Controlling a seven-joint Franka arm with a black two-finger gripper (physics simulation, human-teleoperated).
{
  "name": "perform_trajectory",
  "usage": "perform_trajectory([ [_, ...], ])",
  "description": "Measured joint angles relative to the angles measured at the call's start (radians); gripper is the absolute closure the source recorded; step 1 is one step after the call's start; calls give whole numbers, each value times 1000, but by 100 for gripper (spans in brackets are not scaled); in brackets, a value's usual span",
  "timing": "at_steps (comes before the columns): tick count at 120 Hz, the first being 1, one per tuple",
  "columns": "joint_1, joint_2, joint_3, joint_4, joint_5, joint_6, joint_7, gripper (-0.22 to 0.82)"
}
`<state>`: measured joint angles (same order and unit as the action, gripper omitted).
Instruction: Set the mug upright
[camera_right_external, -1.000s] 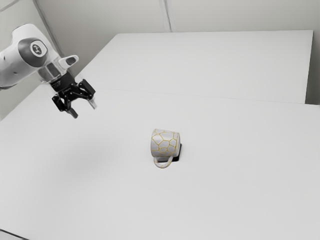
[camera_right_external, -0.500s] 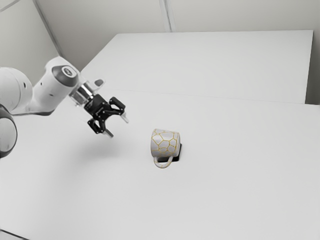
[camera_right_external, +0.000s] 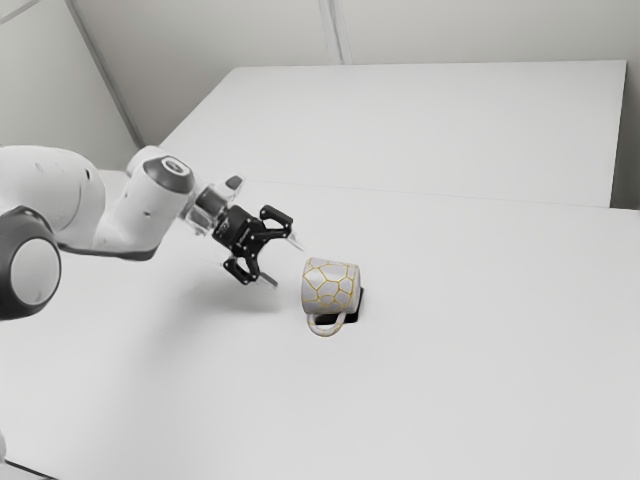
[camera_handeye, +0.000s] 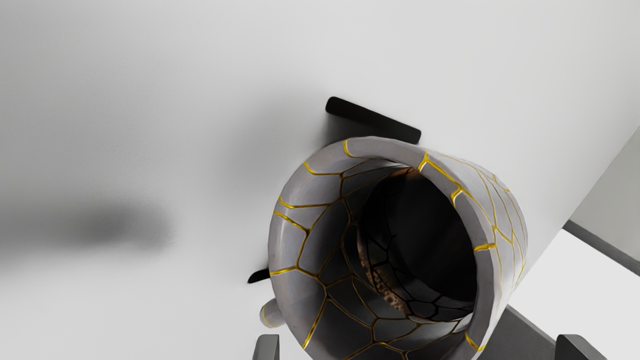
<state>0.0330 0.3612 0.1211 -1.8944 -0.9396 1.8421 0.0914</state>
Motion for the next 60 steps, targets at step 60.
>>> perform_trajectory([
  [60,-50,55,-38,3,-184,115,-1,0],
])
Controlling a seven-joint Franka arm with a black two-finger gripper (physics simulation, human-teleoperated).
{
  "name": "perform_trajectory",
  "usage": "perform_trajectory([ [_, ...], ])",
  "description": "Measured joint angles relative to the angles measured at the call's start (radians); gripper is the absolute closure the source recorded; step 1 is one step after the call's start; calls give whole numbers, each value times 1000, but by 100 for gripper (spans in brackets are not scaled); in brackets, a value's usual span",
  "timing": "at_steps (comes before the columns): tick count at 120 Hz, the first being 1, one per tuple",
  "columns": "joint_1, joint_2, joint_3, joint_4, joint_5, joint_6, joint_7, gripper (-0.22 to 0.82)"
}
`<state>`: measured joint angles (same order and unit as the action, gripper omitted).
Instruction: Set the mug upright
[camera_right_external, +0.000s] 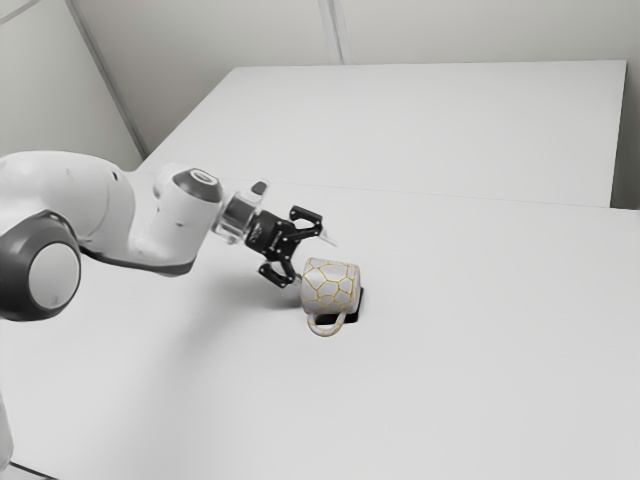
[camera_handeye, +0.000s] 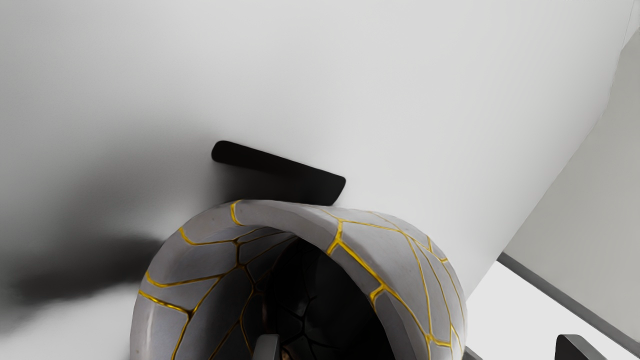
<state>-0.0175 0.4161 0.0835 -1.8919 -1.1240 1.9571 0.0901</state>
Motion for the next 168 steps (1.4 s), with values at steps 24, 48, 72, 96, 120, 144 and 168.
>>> perform_trajectory([
  [24,-5,3,-7,10,14,24,-4,25],
  [48,-14,-5,-6,21,56,33,-16,61],
  [72,-21,-6,-7,41,67,37,-28,71],
  [96,-36,-53,-7,36,132,42,-41,75],
  [120,-61,-170,-7,15,467,54,-63,77],
  [144,-88,-242,-18,-27,848,67,-95,78],
  [168,-92,-280,-32,-68,1094,108,-125,78],
])
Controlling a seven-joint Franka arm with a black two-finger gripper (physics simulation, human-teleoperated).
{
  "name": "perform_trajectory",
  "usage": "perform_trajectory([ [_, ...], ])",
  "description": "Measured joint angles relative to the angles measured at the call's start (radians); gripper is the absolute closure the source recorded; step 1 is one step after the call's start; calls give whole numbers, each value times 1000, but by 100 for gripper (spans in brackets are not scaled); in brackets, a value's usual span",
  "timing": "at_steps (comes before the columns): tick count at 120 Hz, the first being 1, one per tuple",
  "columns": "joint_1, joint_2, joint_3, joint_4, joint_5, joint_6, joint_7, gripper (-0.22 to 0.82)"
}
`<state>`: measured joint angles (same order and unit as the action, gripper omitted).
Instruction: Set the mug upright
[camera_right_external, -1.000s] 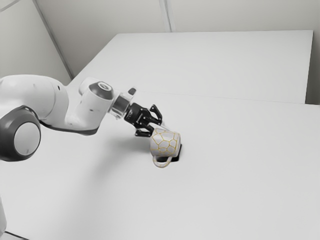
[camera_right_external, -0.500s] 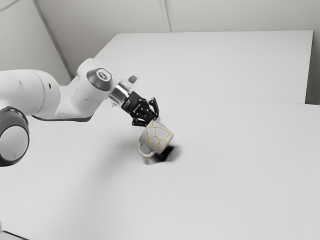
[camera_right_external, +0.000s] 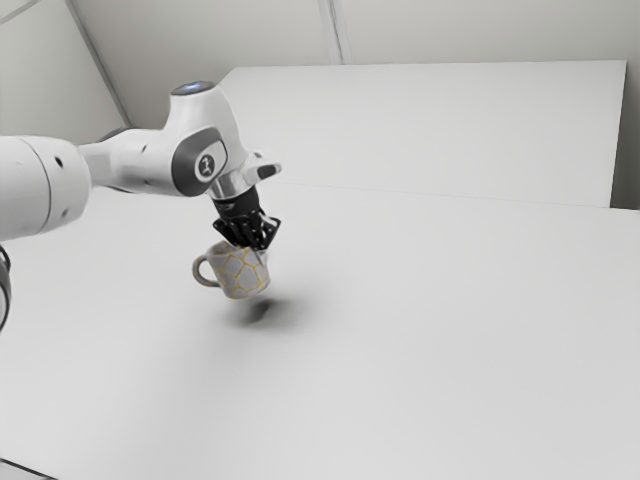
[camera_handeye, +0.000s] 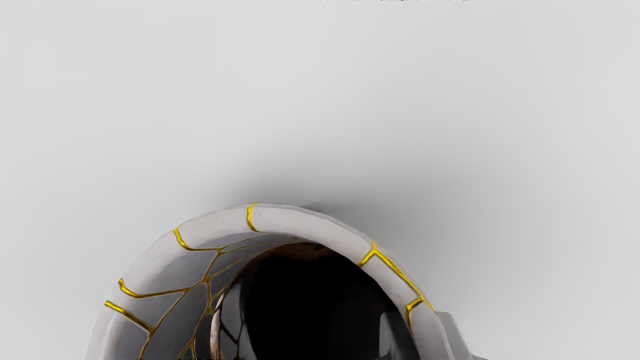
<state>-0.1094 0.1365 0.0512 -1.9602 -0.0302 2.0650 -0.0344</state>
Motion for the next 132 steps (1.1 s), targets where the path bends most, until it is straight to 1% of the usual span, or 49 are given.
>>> perform_trajectory([
  [29,0,2,-1,-35,91,86,-25,78],
  [73,-3,74,-2,-38,107,159,-55,78],
  [74,-3,74,-2,-38,106,159,-55,77],
  [92,-12,66,-5,-41,89,156,-51,44],
  [102,-12,45,-1,-40,88,143,-49,29],
  [116,-11,-1,2,-39,88,118,-46,17],
  [132,-11,-58,5,-32,88,92,-43,9],
])
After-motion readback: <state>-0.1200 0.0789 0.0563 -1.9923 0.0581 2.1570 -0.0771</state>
